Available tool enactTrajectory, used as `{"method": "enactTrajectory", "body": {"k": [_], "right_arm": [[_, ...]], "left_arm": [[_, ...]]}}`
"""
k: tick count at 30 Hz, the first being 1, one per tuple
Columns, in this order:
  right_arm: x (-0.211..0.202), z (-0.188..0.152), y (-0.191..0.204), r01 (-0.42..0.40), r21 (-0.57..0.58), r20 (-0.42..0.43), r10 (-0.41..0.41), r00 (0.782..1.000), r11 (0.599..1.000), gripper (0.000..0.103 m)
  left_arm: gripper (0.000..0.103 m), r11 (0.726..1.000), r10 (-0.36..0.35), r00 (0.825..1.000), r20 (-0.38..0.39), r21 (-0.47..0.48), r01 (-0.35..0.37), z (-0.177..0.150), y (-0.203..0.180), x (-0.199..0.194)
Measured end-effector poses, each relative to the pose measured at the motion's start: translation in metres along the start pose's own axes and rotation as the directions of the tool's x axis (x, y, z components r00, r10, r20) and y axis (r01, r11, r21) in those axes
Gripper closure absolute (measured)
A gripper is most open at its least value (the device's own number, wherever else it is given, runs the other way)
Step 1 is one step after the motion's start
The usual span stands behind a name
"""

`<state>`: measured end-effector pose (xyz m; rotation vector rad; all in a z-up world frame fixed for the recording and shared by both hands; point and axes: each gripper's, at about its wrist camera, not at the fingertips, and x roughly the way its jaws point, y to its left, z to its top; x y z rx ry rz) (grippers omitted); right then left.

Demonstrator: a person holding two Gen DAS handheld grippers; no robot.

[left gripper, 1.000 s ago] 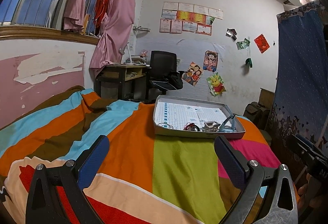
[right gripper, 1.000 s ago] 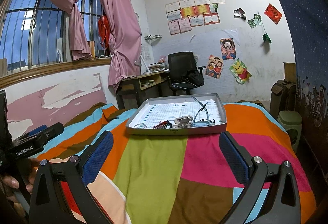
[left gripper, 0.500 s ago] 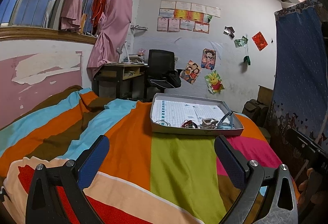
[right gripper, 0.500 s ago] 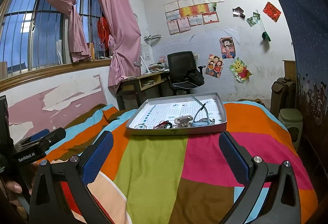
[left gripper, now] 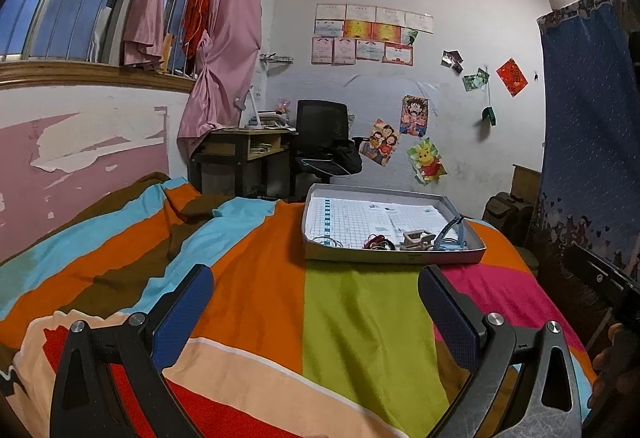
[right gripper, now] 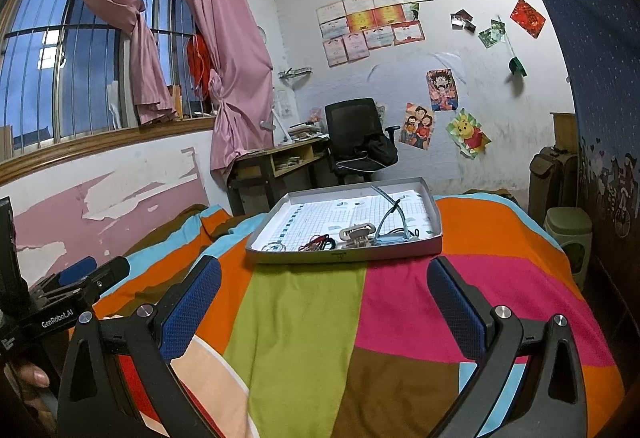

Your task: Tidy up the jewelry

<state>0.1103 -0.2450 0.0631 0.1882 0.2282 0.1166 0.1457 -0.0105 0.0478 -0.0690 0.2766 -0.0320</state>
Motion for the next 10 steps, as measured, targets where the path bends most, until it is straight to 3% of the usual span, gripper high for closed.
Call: {"method": "enactTrajectory", "body": {"k": [10], "right_arm": [[0.0022,-0.0018,0.0039,0.002,-0.001,-0.004,-0.002,1.000,1.000,0.002]], "left_arm": [[0.000,1.000,-0.003,1.000,-0.008,-0.002,0.003,-0.0008,0.0036,0.0012]]}}
